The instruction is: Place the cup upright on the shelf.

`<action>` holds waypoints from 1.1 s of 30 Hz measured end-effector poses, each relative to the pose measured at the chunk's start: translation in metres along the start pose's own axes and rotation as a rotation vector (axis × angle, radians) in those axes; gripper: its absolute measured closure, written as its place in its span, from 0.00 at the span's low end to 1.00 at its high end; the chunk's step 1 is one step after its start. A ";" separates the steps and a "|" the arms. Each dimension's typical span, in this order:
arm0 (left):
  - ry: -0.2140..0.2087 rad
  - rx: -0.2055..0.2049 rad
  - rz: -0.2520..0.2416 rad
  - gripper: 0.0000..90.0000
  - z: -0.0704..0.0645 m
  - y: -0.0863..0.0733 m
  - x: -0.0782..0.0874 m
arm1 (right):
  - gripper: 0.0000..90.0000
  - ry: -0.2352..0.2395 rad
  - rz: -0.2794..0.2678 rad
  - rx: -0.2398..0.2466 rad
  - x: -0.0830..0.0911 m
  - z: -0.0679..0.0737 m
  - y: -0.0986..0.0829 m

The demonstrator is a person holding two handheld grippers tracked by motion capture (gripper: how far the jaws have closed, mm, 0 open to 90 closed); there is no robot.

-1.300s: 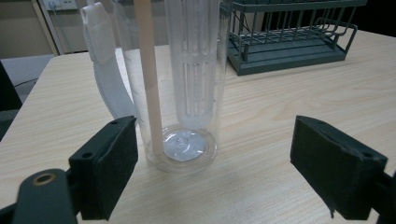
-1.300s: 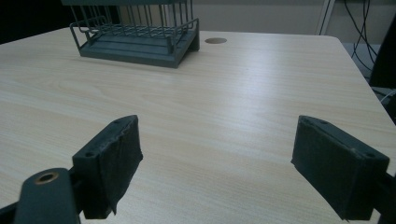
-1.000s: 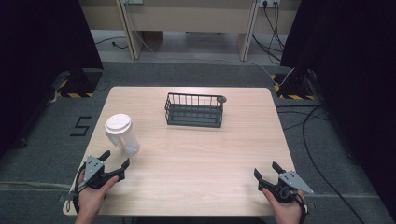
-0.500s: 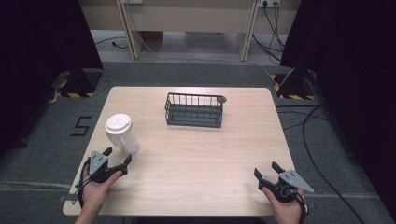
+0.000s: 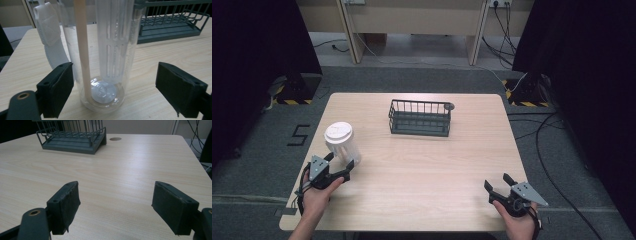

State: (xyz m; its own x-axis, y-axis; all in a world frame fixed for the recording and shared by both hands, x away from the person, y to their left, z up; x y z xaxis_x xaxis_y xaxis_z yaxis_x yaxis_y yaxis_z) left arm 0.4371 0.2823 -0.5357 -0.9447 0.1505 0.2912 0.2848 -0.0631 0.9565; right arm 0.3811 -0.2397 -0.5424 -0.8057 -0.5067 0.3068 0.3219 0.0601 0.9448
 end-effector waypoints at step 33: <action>-0.006 -0.009 -0.025 0.16 0.003 0.011 -0.039 | 0.26 0.005 0.012 -0.007 -0.001 -0.001 -0.001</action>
State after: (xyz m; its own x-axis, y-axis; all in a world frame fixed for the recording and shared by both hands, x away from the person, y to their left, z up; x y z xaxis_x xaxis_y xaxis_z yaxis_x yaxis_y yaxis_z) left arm 0.4776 0.2792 -0.5362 -0.9504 0.1581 0.2677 0.2599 -0.0685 0.9632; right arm 0.3821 -0.2403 -0.5434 -0.7995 -0.5101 0.3171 0.3345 0.0604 0.9405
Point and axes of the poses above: each handheld gripper's, and its own axes: x roughly backward along the jaws, y roughly out of its top, z roughly to its left, the point moved 9 cm from there along -x, roughly forward along the jaws, and after that the axes turned 9 degrees about y, right-handed, at the moved point
